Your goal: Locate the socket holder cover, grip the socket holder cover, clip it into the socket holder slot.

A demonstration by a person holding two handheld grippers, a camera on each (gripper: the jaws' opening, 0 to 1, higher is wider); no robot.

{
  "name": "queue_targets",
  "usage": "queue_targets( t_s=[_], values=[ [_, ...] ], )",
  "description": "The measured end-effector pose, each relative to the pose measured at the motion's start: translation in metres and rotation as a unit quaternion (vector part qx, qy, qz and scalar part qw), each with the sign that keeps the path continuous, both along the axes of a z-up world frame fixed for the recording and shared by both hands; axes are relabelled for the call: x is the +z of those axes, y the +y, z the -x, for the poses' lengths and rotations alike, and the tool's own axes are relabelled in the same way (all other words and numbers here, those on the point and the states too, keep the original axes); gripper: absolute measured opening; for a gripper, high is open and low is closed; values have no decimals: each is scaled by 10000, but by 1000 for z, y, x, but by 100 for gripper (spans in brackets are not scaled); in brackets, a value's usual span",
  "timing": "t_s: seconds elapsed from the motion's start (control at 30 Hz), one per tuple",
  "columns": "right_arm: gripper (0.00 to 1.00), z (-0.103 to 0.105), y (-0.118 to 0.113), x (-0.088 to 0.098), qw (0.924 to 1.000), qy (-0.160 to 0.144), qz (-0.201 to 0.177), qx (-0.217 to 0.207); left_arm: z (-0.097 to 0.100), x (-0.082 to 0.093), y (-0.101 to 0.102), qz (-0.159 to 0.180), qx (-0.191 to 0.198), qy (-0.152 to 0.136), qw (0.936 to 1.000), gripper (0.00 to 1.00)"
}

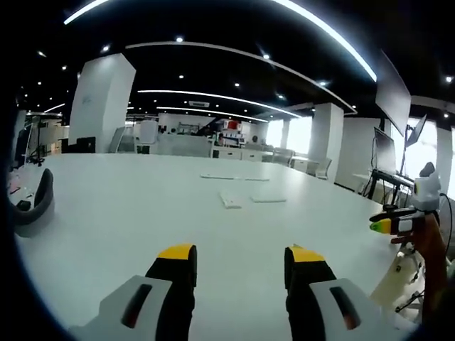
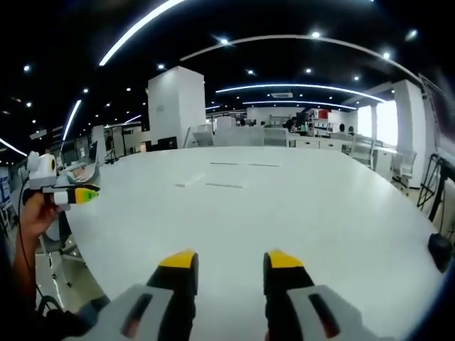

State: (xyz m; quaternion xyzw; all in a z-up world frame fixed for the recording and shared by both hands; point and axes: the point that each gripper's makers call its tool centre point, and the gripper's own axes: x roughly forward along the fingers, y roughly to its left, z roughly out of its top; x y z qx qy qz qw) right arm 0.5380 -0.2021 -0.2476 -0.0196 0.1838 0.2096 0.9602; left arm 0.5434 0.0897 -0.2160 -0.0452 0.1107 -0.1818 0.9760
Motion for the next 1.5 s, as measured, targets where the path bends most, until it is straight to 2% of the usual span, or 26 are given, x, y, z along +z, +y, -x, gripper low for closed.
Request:
queue_targets(
  t_s=[0.17,0.47,0.6,0.8,0.97,1.03,1.13,1.3,1.5],
  values=[
    [38,2,-1,-5,10000,44,-30,-15,0,0,-6,10,-32,-25,10000,53],
    [36,4,-2,-8,9999,97,-90,-33,-7,-1,-1,11,-15,85,10000,52],
    [36,4,-1,-9,9999,118,-39,11,-8,5,-1,-15,1,68,10000,52],
    [36,5,-4,-7,9999,121,33,7,-9,13,-15,-81,-136,-54,9999,52],
    [35,-2,-10,-8,9999,80,59,-57,-7,7,-24,-177,-259,-77,9995,52],
    [35,-4,-10,-7,10000,65,34,-67,-4,7,-22,-206,-227,-62,9995,52],
    [35,-3,-8,-7,10000,57,29,-35,-2,16,-15,-298,-76,-210,9993,52],
    [34,0,-13,-11,10000,1,58,-28,2,21,-15,-328,54,-360,9988,51],
    [32,-4,-18,-11,9999,-61,-9,-108,3,10,-18,-395,15,-228,9990,51]
  ],
)
